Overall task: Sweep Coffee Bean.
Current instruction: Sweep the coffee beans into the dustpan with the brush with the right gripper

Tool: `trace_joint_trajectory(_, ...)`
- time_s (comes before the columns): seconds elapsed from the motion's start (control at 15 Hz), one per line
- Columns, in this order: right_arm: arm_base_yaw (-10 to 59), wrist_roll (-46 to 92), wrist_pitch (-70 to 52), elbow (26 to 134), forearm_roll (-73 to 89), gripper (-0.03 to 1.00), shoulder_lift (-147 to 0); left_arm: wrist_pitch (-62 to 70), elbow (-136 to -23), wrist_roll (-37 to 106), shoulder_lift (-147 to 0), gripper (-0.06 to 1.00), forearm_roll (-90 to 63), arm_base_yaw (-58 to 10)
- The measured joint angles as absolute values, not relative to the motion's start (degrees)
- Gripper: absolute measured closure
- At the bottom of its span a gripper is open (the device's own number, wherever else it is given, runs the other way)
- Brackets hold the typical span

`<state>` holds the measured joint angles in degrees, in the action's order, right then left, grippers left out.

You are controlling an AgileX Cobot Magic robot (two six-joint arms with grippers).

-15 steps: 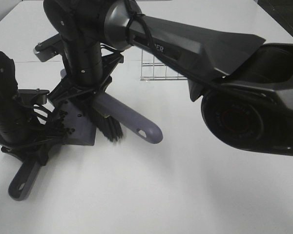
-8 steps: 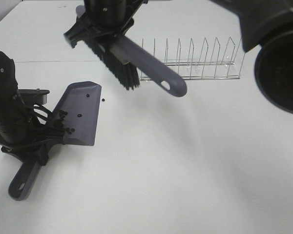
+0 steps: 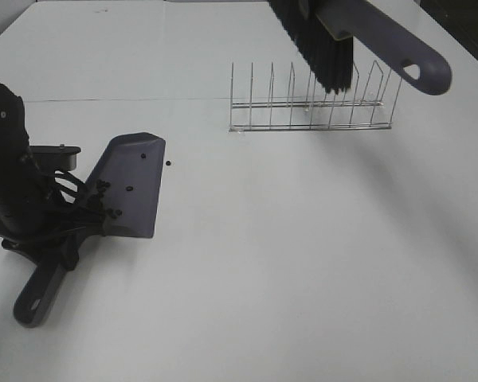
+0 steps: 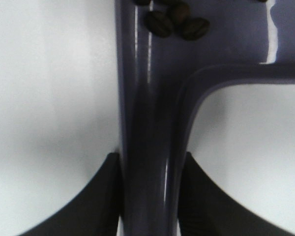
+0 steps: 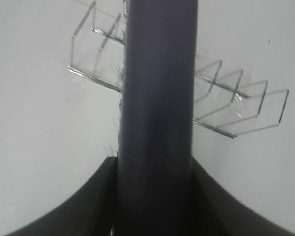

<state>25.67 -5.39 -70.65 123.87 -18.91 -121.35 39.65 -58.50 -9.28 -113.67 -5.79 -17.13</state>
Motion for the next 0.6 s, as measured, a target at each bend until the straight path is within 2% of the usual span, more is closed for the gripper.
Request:
trace_joint_trajectory(0.2, 25.1, -4.2, -70.6, 116.0, -14.3, 0.61, -120.2, 39.6, -58.5, -9.3, -113.7, 0.68, -5.8, -17.1)
trace_joint_trajectory(0.33, 28.9, -3.3, -65.7, 111.3, -11.9, 0.61, -122.4, 39.6, -58.5, -9.3, -113.7, 0.68, -5.8, -17.1)
trace_joint_trajectory(0.6, 35.2, -1.9, -60.6, 110.8, -22.3, 0.61, -132.1, 39.6, -58.5, -9.3, -113.7, 0.68, -5.8, -17.1)
